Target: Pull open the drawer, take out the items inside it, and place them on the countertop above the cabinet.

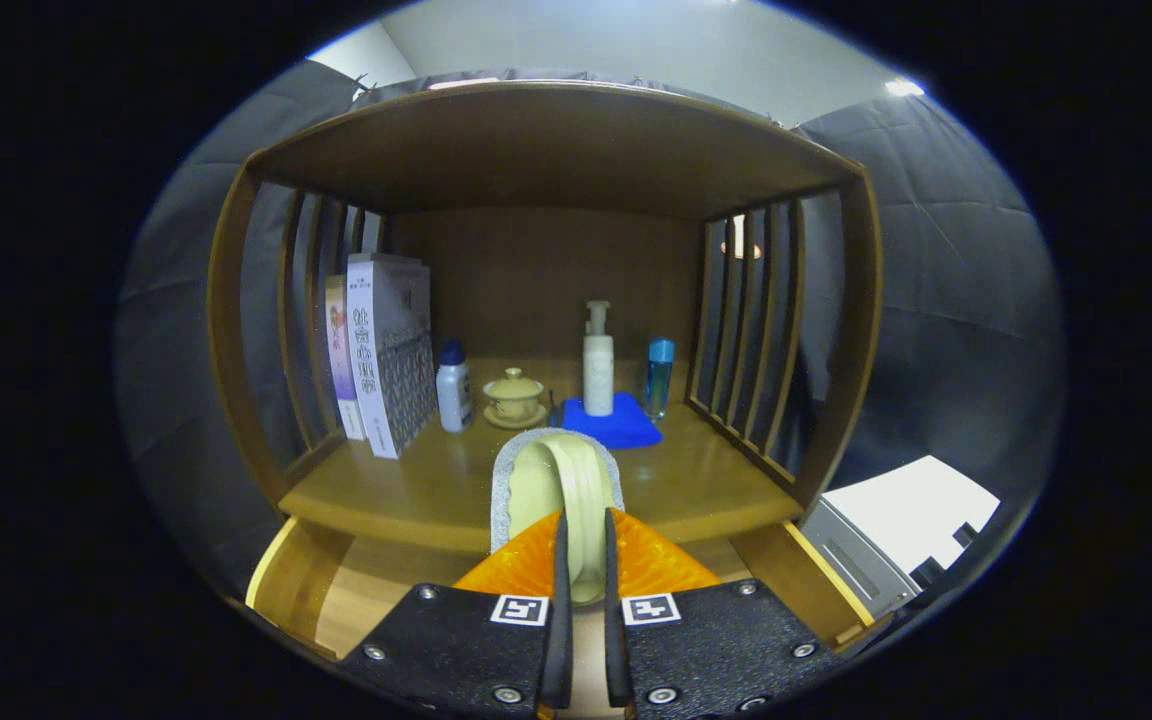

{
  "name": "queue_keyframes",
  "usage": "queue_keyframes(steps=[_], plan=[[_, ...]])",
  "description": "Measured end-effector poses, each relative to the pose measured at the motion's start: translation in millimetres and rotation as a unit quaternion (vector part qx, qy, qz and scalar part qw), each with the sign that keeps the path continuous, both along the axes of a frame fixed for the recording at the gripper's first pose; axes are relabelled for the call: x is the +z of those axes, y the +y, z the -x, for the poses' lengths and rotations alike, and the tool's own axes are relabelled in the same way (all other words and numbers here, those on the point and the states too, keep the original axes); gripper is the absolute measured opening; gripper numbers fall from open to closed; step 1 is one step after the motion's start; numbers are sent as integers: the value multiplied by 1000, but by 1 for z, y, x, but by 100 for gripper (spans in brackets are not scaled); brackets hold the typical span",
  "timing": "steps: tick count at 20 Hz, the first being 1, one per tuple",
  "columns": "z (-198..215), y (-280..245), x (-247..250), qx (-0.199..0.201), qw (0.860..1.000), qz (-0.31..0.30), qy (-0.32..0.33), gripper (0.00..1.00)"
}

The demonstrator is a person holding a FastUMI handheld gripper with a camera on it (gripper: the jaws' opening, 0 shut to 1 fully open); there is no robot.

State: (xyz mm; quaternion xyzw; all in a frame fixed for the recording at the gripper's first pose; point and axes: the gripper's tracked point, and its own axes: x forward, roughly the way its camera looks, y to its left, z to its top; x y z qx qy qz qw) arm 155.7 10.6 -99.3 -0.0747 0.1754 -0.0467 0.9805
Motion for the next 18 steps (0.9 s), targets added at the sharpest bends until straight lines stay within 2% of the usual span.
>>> queue_keyframes(steps=[9,18], plan=[[-98,11,-41,31,995,87,21,13],[-137,-2,-51,9,998,51,20,21]])
